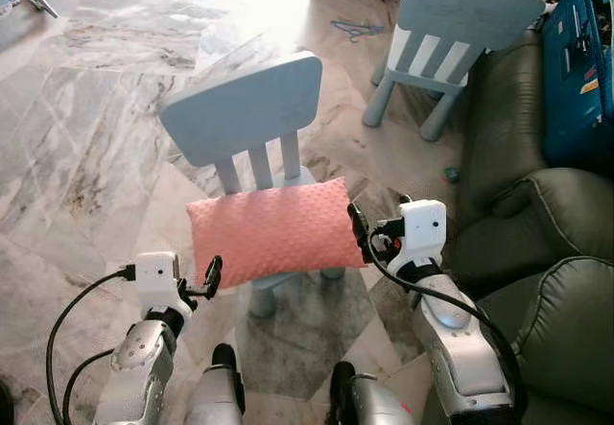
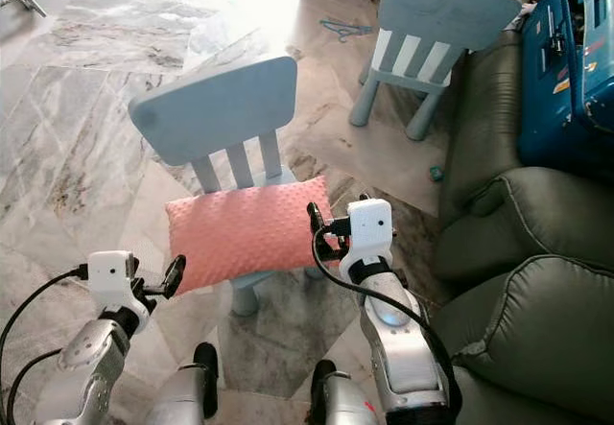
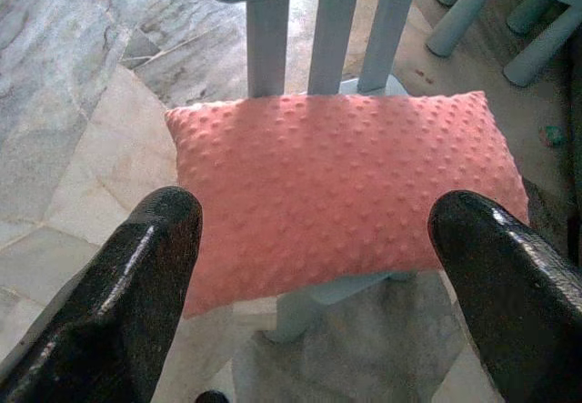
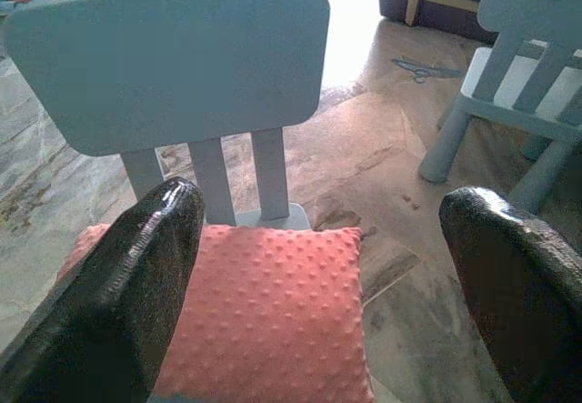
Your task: Move the pillow to the sofa
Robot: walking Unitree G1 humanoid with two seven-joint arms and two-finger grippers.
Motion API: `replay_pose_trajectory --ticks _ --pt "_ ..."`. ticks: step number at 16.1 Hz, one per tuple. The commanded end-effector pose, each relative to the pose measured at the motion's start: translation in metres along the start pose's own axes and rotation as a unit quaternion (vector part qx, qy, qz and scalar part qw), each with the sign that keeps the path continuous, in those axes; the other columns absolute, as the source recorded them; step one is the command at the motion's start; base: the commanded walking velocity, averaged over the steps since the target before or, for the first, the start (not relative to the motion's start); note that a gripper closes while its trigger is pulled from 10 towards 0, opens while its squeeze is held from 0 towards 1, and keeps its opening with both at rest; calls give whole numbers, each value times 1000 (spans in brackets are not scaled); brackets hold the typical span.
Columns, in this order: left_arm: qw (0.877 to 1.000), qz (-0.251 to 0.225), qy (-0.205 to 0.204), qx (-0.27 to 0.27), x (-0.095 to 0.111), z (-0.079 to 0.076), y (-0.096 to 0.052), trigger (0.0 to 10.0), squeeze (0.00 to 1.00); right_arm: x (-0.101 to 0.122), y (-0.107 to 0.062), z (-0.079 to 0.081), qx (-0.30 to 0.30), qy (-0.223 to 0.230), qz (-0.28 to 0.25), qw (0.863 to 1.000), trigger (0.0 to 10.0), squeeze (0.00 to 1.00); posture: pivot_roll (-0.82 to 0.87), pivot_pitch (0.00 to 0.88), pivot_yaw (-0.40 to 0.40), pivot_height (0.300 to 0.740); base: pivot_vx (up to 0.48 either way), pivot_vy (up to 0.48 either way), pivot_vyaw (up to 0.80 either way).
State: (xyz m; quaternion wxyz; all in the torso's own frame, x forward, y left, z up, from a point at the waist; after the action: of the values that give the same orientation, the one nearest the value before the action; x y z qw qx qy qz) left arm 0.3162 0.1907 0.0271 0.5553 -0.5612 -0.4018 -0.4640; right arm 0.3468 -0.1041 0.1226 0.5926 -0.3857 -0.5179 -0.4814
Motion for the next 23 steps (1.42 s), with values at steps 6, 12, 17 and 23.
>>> replay_pose_trajectory --ticks 6,12,17,23 --pt "1000 24 5 -6 -17 -4 -17 10000 0 -11 -16 0 1 2 25 1000 10000 0 -26 381 -75 740 0 0 0" --pt "999 29 7 -15 -18 -8 -19 10000 0 -17 -28 -2 -1 1 40 999 10000 0 -35 394 -77 740 0 0 0" --pt "999 31 12 -20 -20 -5 -22 10000 0 -32 -53 -34 -45 -26 69 996 10000 0 -38 387 -76 740 0 0 0" --pt "996 8 43 -75 -16 -25 -29 10000 0 -47 -77 -69 -136 -10 85 987 10000 0 -35 371 -50 740 0 0 0"
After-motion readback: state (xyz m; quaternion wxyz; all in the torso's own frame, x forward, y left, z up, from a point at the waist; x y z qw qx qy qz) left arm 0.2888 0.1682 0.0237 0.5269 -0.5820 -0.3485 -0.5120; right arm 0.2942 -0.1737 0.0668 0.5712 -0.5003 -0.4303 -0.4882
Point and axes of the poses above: a point about 5 cm out from each wrist's last joint towards the gripper, its own y axis pointing out of the wrist towards the gripper, its own x axis along the axis of the wrist's last joint, z = x × y, the point moved 6 cm from there along y, pointing out of the wrist towards the gripper, and after that the axes turned 11 degrees about y, right-handed, at the moved point
